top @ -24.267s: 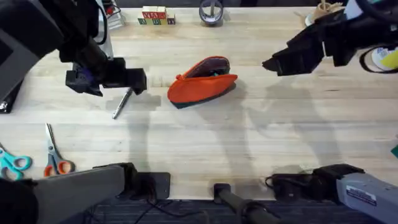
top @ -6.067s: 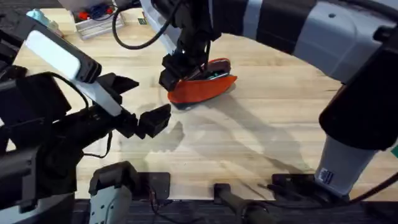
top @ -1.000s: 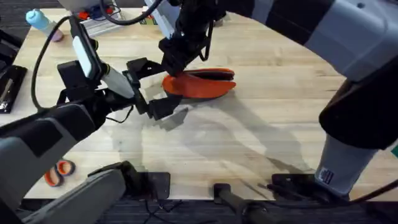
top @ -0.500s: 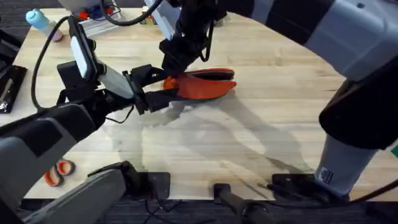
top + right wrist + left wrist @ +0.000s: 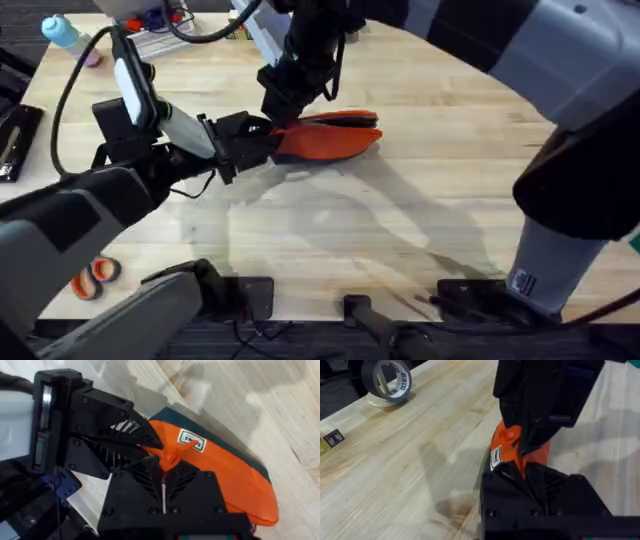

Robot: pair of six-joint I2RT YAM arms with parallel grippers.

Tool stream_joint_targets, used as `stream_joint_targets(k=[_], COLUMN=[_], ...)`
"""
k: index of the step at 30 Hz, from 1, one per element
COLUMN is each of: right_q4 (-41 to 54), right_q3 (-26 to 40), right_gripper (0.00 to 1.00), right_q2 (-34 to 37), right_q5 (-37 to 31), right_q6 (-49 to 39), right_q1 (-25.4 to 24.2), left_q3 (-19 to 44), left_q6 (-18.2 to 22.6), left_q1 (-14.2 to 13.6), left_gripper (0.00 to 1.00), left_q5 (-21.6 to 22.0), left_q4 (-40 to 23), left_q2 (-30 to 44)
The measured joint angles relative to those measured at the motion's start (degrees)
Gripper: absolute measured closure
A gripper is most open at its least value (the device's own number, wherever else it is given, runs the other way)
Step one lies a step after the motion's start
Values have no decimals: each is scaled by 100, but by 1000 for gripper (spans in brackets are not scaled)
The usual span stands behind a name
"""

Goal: Unzip the bag, pick up the pens from the table one at a time and place them inside, then zip the bag closed.

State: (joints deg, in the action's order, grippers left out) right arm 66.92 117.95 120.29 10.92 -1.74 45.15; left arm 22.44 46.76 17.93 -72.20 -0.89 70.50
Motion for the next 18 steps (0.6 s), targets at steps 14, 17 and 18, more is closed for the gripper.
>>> stream_joint_targets(k=[14, 17, 18], right_q4=[-34, 68, 107], right_q3=[37, 149, 188], right_gripper=[970, 970, 970], right_q2=[0, 0, 0], right_q5=[-2, -21, -30], right_q6=[-4, -43, -62], right_q1=[0, 0, 0], left_q3=[0, 0, 0], left_q6=[-2, -2, -2], left_q1=[0, 0, 0], left_gripper=[960, 959, 959], left_q5=[7, -54, -93], left_q4=[11, 46, 56], left_q2=[0, 0, 0])
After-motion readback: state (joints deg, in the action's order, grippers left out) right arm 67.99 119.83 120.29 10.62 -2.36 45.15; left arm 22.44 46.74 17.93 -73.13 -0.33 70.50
